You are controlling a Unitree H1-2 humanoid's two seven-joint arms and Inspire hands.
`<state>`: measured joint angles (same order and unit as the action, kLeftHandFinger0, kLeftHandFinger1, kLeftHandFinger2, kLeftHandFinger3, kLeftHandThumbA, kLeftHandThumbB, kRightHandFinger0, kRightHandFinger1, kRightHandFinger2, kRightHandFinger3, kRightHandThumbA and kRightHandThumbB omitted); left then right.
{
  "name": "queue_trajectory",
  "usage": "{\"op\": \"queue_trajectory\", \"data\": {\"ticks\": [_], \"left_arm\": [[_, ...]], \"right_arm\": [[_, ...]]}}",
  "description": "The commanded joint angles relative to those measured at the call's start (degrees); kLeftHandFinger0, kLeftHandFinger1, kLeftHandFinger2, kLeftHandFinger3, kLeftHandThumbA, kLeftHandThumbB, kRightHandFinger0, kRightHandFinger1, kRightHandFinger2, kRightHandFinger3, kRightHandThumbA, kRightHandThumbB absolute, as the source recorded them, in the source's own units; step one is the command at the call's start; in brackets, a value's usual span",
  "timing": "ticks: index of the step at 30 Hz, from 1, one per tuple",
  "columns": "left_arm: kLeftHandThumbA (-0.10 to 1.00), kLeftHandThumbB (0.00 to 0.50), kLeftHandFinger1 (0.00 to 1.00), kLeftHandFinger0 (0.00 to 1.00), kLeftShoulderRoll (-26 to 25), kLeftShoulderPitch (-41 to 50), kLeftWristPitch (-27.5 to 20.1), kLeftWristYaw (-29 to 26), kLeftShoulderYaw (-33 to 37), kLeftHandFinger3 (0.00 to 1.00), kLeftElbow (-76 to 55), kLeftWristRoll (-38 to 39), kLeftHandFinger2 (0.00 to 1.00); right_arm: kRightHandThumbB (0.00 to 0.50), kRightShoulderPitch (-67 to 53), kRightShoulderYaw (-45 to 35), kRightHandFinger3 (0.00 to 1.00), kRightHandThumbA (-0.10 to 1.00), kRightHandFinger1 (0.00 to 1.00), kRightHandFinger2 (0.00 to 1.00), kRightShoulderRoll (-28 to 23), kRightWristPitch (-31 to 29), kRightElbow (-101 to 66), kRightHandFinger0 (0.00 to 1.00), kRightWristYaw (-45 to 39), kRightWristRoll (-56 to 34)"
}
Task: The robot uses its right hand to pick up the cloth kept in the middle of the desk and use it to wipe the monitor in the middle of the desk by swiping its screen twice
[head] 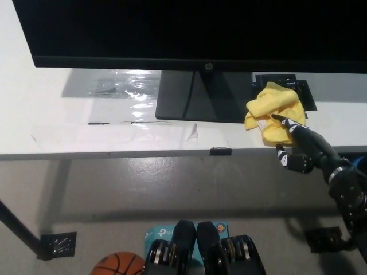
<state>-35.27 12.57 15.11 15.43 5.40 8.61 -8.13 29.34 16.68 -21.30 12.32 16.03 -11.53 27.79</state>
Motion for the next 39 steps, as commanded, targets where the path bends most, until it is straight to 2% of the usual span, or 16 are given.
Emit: {"op": "queue_trajectory", "data": {"ticks": [1,9,11,16,18,19,20,21,23,26,27,30,32,35,37,39], "left_arm": [[0.63,0.086,0.81,0.84,-1.62,0.88,-0.67,0.86,-0.65,1.00,0.10,-0.45,0.92],[0.66,0.105,0.75,0.79,-1.47,1.05,-2.26,0.39,-0.65,1.00,1.44,-0.68,0.87],[0.68,0.109,0.75,0.80,-1.59,1.24,-1.61,0.29,-0.52,1.00,0.56,-1.13,0.87],[0.71,0.118,0.74,0.80,-1.48,1.49,-2.31,0.07,-0.81,1.00,1.12,-1.01,0.86],[0.73,0.126,0.72,0.78,-1.43,1.38,-2.36,0.08,-0.86,1.00,0.97,-1.01,0.85],[0.73,0.114,0.74,0.79,-1.37,1.35,-2.38,0.25,-0.96,1.00,0.94,-0.74,0.87],[0.73,0.116,0.74,0.79,-1.32,1.27,-2.46,0.43,-1.01,1.00,1.04,-0.50,0.88],[0.74,0.120,0.74,0.79,-1.28,1.08,-2.52,0.46,-0.98,1.00,1.25,-0.52,0.87],[0.74,0.112,0.74,0.79,-1.29,0.94,-3.02,0.34,-0.88,1.00,1.59,-0.72,0.87],[0.73,0.116,0.75,0.80,-1.24,0.57,-3.56,0.44,-0.91,1.00,2.40,-0.53,0.88],[0.73,0.105,0.75,0.80,-1.28,0.22,-3.30,0.40,-0.81,1.00,2.23,-0.77,0.88],[0.73,0.102,0.75,0.81,-1.56,0.16,-2.63,0.52,-0.48,1.00,1.44,-1.34,0.87],[0.70,0.096,0.76,0.81,-1.51,0.58,-2.95,0.41,-0.98,1.00,0.92,-0.87,0.87],[0.71,0.102,0.77,0.82,-1.58,0.95,-1.98,0.52,-0.94,1.00,-0.32,-1.05,0.88],[0.69,0.115,0.77,0.82,-1.32,0.82,-1.63,0.86,-1.39,1.00,0.01,-0.14,0.89],[0.69,0.112,0.76,0.81,-1.14,0.80,-1.72,0.71,-1.21,1.00,0.28,-0.42,0.88]], "right_arm": [[0.181,3.82,-0.62,1.00,0.35,1.00,1.00,-0.34,-1.63,1.30,1.00,1.96,1.25],[0.195,7.49,-1.34,1.00,0.37,1.00,1.00,-0.35,-1.58,-0.59,1.00,1.38,0.98],[0.214,8.46,-1.44,1.00,0.42,1.00,1.00,-0.47,-0.16,-1.64,1.00,0.21,0.80],[0.230,9.50,-0.62,1.00,0.42,1.00,1.00,-0.39,1.85,-1.72,1.00,-2.12,0.69],[0.262,10.06,0.68,1.00,0.48,1.00,1.00,-0.82,5.36,-1.91,1.00,-4.85,1.73],[0.303,10.39,1.35,1.00,0.50,1.00,1.00,-0.99,7.52,-1.75,1.00,-6.34,2.27],[0.319,10.70,1.94,1.00,0.50,1.00,1.00,-1.14,9.54,-1.57,1.00,-7.75,2.67],[0.352,11.24,2.81,1.00,0.49,1.00,1.00,-1.42,12.24,-1.37,1.00,-9.76,3.08],[0.390,11.47,4.24,1.00,0.44,1.00,1.00,-1.94,12.76,-0.79,1.00,-10.51,4.02],[0.390,12.05,6.52,1.00,0.39,1.00,1.00,-2.48,14.19,1.33,1.00,-11.47,5.53],[0.371,12.50,7.71,1.00,0.36,1.00,1.00,-2.89,14.47,2.18,1.00,-11.99,6.67],[0.362,13.15,9.68,1.00,0.39,1.00,1.00,-3.22,14.61,4.34,1.00,-14.49,10.11],[0.391,13.59,11.64,1.00,0.37,1.00,1.00,-3.54,14.61,6.12,1.00,-15.02,11.85],[0.398,13.62,12.66,1.00,0.37,1.00,1.00,-3.83,14.61,6.97,1.00,-14.77,13.41],[0.287,13.62,12.86,1.00,0.36,1.00,1.00,-3.51,14.61,7.95,1.00,-13.11,15.73],[0.027,14.38,15.14,1.00,0.30,1.00,1.00,-3.69,13.92,9.90,1.00,-8.52,17.86]]}}
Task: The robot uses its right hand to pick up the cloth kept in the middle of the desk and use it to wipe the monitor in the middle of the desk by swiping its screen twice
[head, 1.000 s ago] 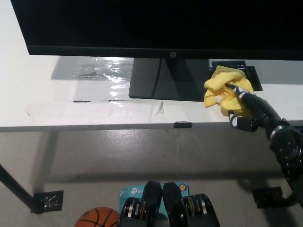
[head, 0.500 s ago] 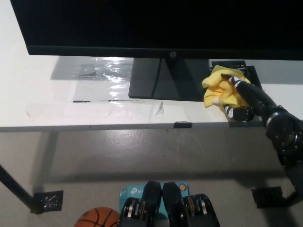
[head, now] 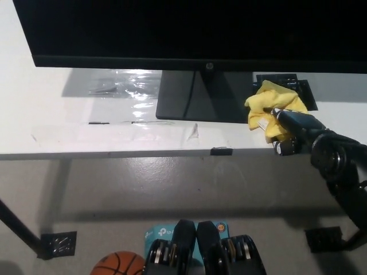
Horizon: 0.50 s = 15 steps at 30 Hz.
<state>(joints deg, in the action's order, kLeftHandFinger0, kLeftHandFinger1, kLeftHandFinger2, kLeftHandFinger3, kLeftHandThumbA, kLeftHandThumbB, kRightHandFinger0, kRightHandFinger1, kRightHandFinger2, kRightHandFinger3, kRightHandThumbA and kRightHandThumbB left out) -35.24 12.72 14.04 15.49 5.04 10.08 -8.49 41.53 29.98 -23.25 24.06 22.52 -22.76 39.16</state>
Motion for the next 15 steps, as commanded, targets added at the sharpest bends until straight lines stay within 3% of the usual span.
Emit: {"op": "queue_trajectory", "data": {"ticks": [1,2,3,4,5,6,8,9,10,11,12,13,14,15], "left_arm": [[0.69,0.111,0.76,0.81,-1.15,0.68,-0.60,0.63,-0.82,1.00,-1.23,-0.14,0.88],[0.69,0.102,0.75,0.80,-1.33,0.66,-1.00,0.68,-0.52,1.00,-1.23,-0.48,0.88],[0.69,0.109,0.75,0.80,-1.11,0.93,-0.95,0.68,-0.81,1.00,-1.38,-0.01,0.87],[0.68,0.103,0.75,0.80,-0.99,1.10,-0.93,0.70,-1.04,1.00,-1.63,0.33,0.87],[0.68,0.109,0.76,0.80,-0.99,1.09,-0.95,0.75,-1.06,1.00,-1.57,0.38,0.88],[0.69,0.114,0.76,0.81,-1.10,1.15,-0.48,0.88,-1.00,1.00,-2.00,0.25,0.88],[0.71,0.122,0.75,0.80,-1.19,1.35,-0.72,0.92,-0.83,1.00,-1.90,0.00,0.86],[0.70,0.122,0.72,0.77,-0.95,1.10,-2.02,0.63,-0.86,1.00,-0.68,0.08,0.84],[0.70,0.122,0.71,0.76,-0.98,1.08,-2.17,0.64,-0.78,1.00,-0.59,-0.02,0.83],[0.70,0.122,0.71,0.76,-0.98,1.07,-2.19,0.64,-0.78,1.00,-0.58,-0.04,0.83],[0.70,0.122,0.70,0.75,-0.98,1.07,-2.20,0.64,-0.78,1.00,-0.57,-0.04,0.83],[0.68,0.116,0.71,0.76,-0.82,1.08,-2.24,0.61,-0.99,1.00,-0.39,0.25,0.84],[0.68,0.128,0.73,0.78,-0.93,1.20,-1.57,0.72,-0.96,1.00,-1.04,0.13,0.85],[0.68,0.126,0.73,0.78,-1.09,1.38,-0.57,0.88,-0.90,1.00,-2.03,-0.05,0.86]], "right_arm": [[0.001,2.33,2.06,1.00,0.29,1.00,1.00,-1.74,1.88,3.86,0.94,3.34,6.78],[0.000,1.28,-1.41,1.00,-0.07,0.59,0.73,-0.60,-3.85,5.90,0.36,12.61,4.26],[0.000,0.89,-2.45,0.94,-0.10,0.28,0.43,0.00,-6.91,7.37,0.10,18.16,4.01],[0.001,0.82,-2.62,0.68,-0.10,0.14,0.30,0.30,-8.27,8.26,0.00,21.20,4.52],[0.000,0.71,-2.78,0.50,-0.10,0.07,0.23,0.47,-9.24,8.70,0.00,22.97,4.67],[0.000,0.12,-3.50,0.41,-0.10,0.05,0.21,0.89,-11.73,8.92,0.00,27.36,4.68],[0.000,-0.70,-4.20,0.31,-0.10,0.12,0.28,1.24,-13.54,8.39,0.00,30.16,4.43],[0.000,-1.46,-5.06,0.13,-0.10,0.06,0.23,1.90,-17.10,8.60,0.00,35.51,4.11],[0.000,-1.79,-5.58,0.13,-0.10,0.15,0.45,2.23,-18.39,8.50,0.00,37.04,3.66],[0.000,-1.80,-5.66,0.19,-0.10,0.24,0.61,2.28,-18.67,8.61,0.00,37.40,3.62],[0.000,-1.79,-5.68,0.30,-0.10,0.29,0.69,2.31,-18.81,8.73,0.00,37.57,3.64],[0.000,-1.92,-6.17,0.52,-0.10,0.32,0.74,2.82,-19.70,8.73,0.00,38.32,3.07],[0.001,-1.97,-6.28,0.60,-0.10,0.30,0.73,2.93,-20.80,8.99,0.00,39.33,3.00],[0.000,-2.06,-6.45,0.61,-0.10,0.27,0.69,3.08,-22.43,9.36,0.00,40.77,2.91]]}}
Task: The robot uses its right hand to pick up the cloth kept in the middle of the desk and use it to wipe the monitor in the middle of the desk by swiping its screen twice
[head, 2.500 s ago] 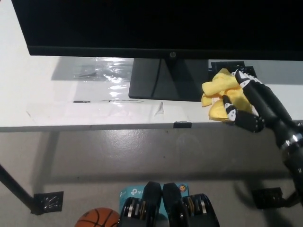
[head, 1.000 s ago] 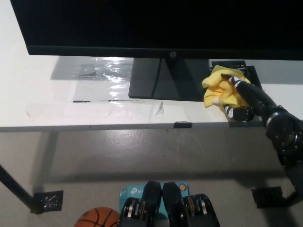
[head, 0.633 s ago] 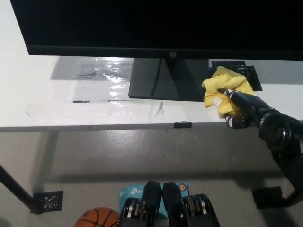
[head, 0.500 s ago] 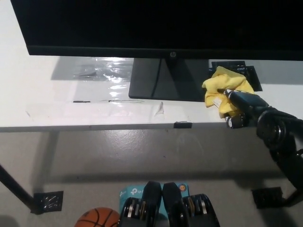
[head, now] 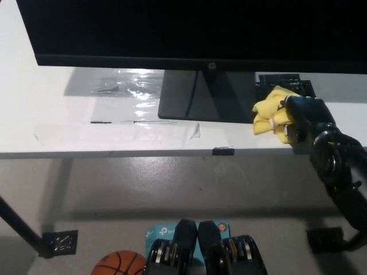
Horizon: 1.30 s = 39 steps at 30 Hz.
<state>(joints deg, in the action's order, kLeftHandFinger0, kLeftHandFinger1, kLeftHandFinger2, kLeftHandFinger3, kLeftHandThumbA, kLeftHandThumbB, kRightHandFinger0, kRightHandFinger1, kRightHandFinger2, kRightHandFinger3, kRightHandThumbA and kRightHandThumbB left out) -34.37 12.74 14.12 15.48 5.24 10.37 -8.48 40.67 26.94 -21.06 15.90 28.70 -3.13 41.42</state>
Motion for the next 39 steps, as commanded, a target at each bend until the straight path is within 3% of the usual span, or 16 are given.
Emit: {"op": "queue_trajectory", "data": {"ticks": [1,5,8,11,15,16,18,24,25,26,27,28,29,30,35,39], "left_arm": [[0.69,0.137,0.73,0.78,-1.86,1.18,-1.59,0.74,-1.19,1.00,-1.45,0.11,0.85],[0.71,0.137,0.75,0.79,-1.77,1.80,-1.85,0.72,-1.21,1.00,-1.83,0.18,0.88],[0.68,0.128,0.76,0.81,-1.81,1.99,-0.32,0.78,-1.24,1.00,-3.05,-0.01,0.88],[0.66,0.113,0.75,0.80,-1.88,1.97,-0.92,0.72,-1.10,1.00,-2.77,-0.20,0.87],[0.66,0.130,0.76,0.81,-1.48,1.84,-2.11,0.43,-1.14,1.00,-0.90,-0.01,0.88],[0.66,0.136,0.76,0.80,-1.30,2.12,-1.84,0.39,-1.19,1.00,-1.05,0.06,0.88],[0.68,0.141,0.76,0.80,-1.37,2.02,-2.72,0.26,-1.05,1.00,-0.45,-0.22,0.88],[0.69,0.126,0.75,0.80,-1.54,1.95,-2.60,0.30,-0.86,1.00,-0.28,-0.43,0.87],[0.69,0.127,0.75,0.80,-1.13,2.16,-2.62,0.18,-0.62,1.00,-0.17,-0.51,0.87],[0.72,0.147,0.73,0.78,-1.11,2.03,-3.69,0.29,-0.73,1.00,0.65,-0.12,0.85],[0.72,0.141,0.73,0.78,-1.09,2.22,-3.20,0.18,-0.81,1.00,0.23,-0.18,0.85],[0.70,0.144,0.72,0.76,-0.83,2.30,-2.92,0.06,-1.14,1.00,0.20,0.17,0.84],[0.70,0.144,0.72,0.76,-0.84,2.33,-2.90,0.08,-1.14,1.00,0.11,0.15,0.84],[0.70,0.140,0.72,0.77,-0.77,2.58,-2.65,0.04,-1.32,1.00,-0.24,0.28,0.85],[0.71,0.120,0.77,0.81,-0.39,2.85,-4.16,-0.36,-0.92,1.00,1.53,-0.08,0.89],[0.73,0.128,0.77,0.82,-0.35,3.48,-3.86,-0.45,-1.08,1.00,1.12,-0.06,0.90]], "right_arm": [[0.000,-1.56,-4.21,0.62,-0.10,0.26,0.68,1.22,-16.13,3.26,0.00,21.10,-0.82],[0.054,-2.38,-4.60,0.62,-0.10,0.24,0.65,1.59,-18.18,3.59,0.00,23.33,-0.60],[0.038,-2.84,-5.35,0.60,-0.10,0.18,0.57,2.08,-18.92,4.51,0.00,24.45,-1.10],[0.041,-3.65,-6.37,0.36,-0.10,0.08,0.44,2.53,-19.05,4.59,0.00,25.16,-1.38],[0.072,-5.83,-10.57,0.26,-0.10,0.08,0.44,4.69,-19.08,3.58,0.00,24.73,-4.97],[0.039,-6.92,-14.13,0.23,-0.10,0.07,0.43,6.82,-18.35,2.65,0.00,23.17,-9.45],[0.001,-8.31,-18.90,0.25,-0.10,0.06,0.43,9.66,-16.71,0.32,0.00,20.81,-14.23],[0.000,-9.88,-33.85,0.28,-0.10,0.01,0.46,19.74,-7.70,-8.96,0.00,14.44,-32.10],[0.000,-10.13,-34.22,0.32,-0.10,0.01,0.49,19.72,-7.49,-9.13,0.00,13.95,-31.81],[0.006,-9.38,-37.55,0.33,-0.10,0.00,0.44,22.03,-6.04,-12.13,0.00,12.78,-38.14],[0.047,-8.92,-38.36,0.38,-0.10,0.00,0.44,22.60,-5.64,-13.31,0.00,11.89,-39.72],[0.064,-8.42,-39.06,0.48,-0.10,0.00,0.47,23.02,-5.15,-15.59,0.00,10.59,-41.87],[0.071,-8.24,-39.51,0.51,-0.10,0.00,0.47,23.35,-4.55,-16.93,0.00,10.23,-42.71],[0.088,-7.34,-40.61,0.49,-0.10,0.00,0.46,24.17,-3.01,-18.78,0.00,9.56,-45.14],[0.059,-3.52,-44.55,0.49,-0.10,0.00,0.45,26.50,5.46,-29.05,0.00,8.63,-53.73],[0.096,-1.72,-45.87,0.27,-0.10,0.00,0.38,27.32,8.53,-32.09,0.00,8.59,-56.58]]}}
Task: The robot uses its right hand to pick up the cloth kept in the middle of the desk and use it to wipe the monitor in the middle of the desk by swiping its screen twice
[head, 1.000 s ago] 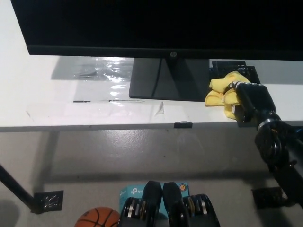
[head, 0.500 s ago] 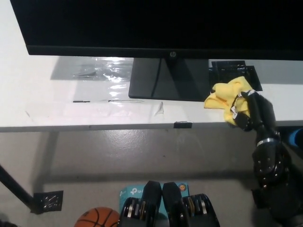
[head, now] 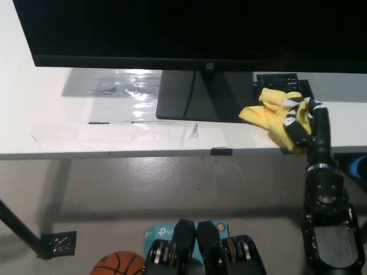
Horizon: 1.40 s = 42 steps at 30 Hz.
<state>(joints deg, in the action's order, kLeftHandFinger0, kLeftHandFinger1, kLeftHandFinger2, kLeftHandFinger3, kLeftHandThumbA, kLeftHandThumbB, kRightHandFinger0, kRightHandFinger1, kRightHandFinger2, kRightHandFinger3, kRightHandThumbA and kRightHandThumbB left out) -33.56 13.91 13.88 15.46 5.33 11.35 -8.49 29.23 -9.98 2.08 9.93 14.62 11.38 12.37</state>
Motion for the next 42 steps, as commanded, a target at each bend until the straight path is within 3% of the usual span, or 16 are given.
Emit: {"op": "queue_trajectory", "data": {"ticks": [1,6,7,8,9,11,13,15,20,22,27,34,36,38,41,42], "left_arm": [[0.72,0.124,0.77,0.82,-1.14,2.42,-3.55,-0.43,-1.25,1.00,-0.10,0.00,0.89],[0.76,0.137,0.75,0.79,-1.20,3.30,-2.35,-0.15,-1.25,1.00,-1.70,-0.08,0.89],[0.76,0.134,0.74,0.79,-1.13,3.43,-2.33,-0.29,-1.35,1.00,-1.89,-0.11,0.88],[0.75,0.135,0.74,0.79,-1.20,3.71,-2.34,-0.31,-1.43,1.00,-1.93,-0.09,0.88],[0.73,0.115,0.74,0.76,-1.17,3.99,-2.05,-0.13,-1.69,1.00,-2.42,0.29,0.87],[0.74,0.132,0.71,0.74,-1.24,4.00,-2.15,-0.29,-1.72,1.00,-1.98,0.14,0.86],[0.76,0.125,0.71,0.73,-1.44,4.12,-3.00,-0.13,-1.58,1.00,-1.92,0.06,0.86],[0.77,0.127,0.74,0.78,-1.39,4.11,-2.93,-0.13,-1.59,1.00,-1.21,0.07,0.88],[0.76,0.119,0.73,0.76,-1.35,5.30,-3.41,-0.15,-2.10,1.00,-1.52,0.54,0.87],[0.76,0.121,0.71,0.75,-1.27,5.08,-3.63,-0.18,-2.15,1.00,-0.80,0.57,0.86],[0.75,0.117,0.69,0.72,-1.22,5.67,-3.92,-0.47,-2.05,1.00,-0.50,-0.11,0.84],[0.74,0.111,0.71,0.75,-1.19,5.88,-4.36,-0.46,-2.45,1.00,-0.53,-0.24,0.86],[0.72,0.105,0.70,0.73,-1.15,5.53,-4.70,-0.33,-2.59,1.00,0.15,-0.11,0.86],[0.72,0.103,0.72,0.75,-1.37,5.61,-3.32,-0.11,-2.65,1.00,-1.02,-0.39,0.87],[0.71,0.113,0.69,0.72,-1.31,5.83,-3.36,-0.33,-2.82,1.00,-1.50,-0.47,0.84],[0.71,0.109,0.69,0.72,-1.44,5.83,-3.38,-0.25,-2.97,1.00,-1.60,-0.31,0.84]], "right_arm": [[0.110,10.11,-9.06,0.23,-0.10,0.00,0.35,4.34,15.14,-18.77,0.00,-5.59,-27.42],[0.050,12.80,-9.93,0.24,-0.10,0.00,0.37,6.28,17.00,-23.20,0.00,-3.33,-29.79],[0.003,14.23,-10.31,0.30,-0.10,0.00,0.42,6.82,16.87,-24.23,0.00,-2.90,-30.74],[0.000,14.09,-10.31,0.36,-0.10,0.00,0.45,6.98,16.95,-24.18,0.00,-2.92,-30.84],[0.012,15.59,-9.90,0.38,-0.10,0.00,0.47,6.85,16.51,-24.80,0.00,-2.84,-30.52],[0.010,17.79,-10.00,0.42,-0.10,0.00,0.46,6.75,15.76,-25.15,0.00,-2.24,-30.47],[0.052,19.61,-10.19,0.42,-0.10,0.00,0.41,6.68,14.74,-25.11,0.00,-1.41,-29.85],[0.060,23.36,-10.31,0.40,-0.10,0.00,0.39,5.87,14.91,-25.25,0.00,-0.53,-29.35],[0.104,31.28,-12.40,0.22,-0.10,0.00,0.25,5.08,15.46,-23.15,0.00,3.36,-28.52],[0.100,33.17,-12.76,0.20,-0.10,0.00,0.25,4.49,13.97,-22.04,0.00,3.65,-28.23],[0.111,36.54,-12.84,0.26,-0.10,0.00,0.31,3.37,10.64,-19.28,0.00,4.09,-27.21],[0.164,41.35,-8.87,0.27,-0.10,0.00,0.27,-1.07,1.80,-9.16,0.00,8.24,-17.45],[0.149,41.24,-8.00,0.27,-0.10,0.00,0.28,-1.60,-0.80,-7.13,0.00,9.54,-15.64],[0.129,40.40,-3.83,0.28,-0.10,0.00,0.28,-3.90,-5.39,-3.12,0.00,13.32,-6.67],[0.189,39.71,1.08,0.32,-0.10,0.00,0.22,-6.89,-10.63,1.86,0.00,19.10,3.00],[0.173,39.56,1.93,0.33,-0.10,0.00,0.23,-7.46,-11.22,2.44,0.00,19.85,4.30]]}}
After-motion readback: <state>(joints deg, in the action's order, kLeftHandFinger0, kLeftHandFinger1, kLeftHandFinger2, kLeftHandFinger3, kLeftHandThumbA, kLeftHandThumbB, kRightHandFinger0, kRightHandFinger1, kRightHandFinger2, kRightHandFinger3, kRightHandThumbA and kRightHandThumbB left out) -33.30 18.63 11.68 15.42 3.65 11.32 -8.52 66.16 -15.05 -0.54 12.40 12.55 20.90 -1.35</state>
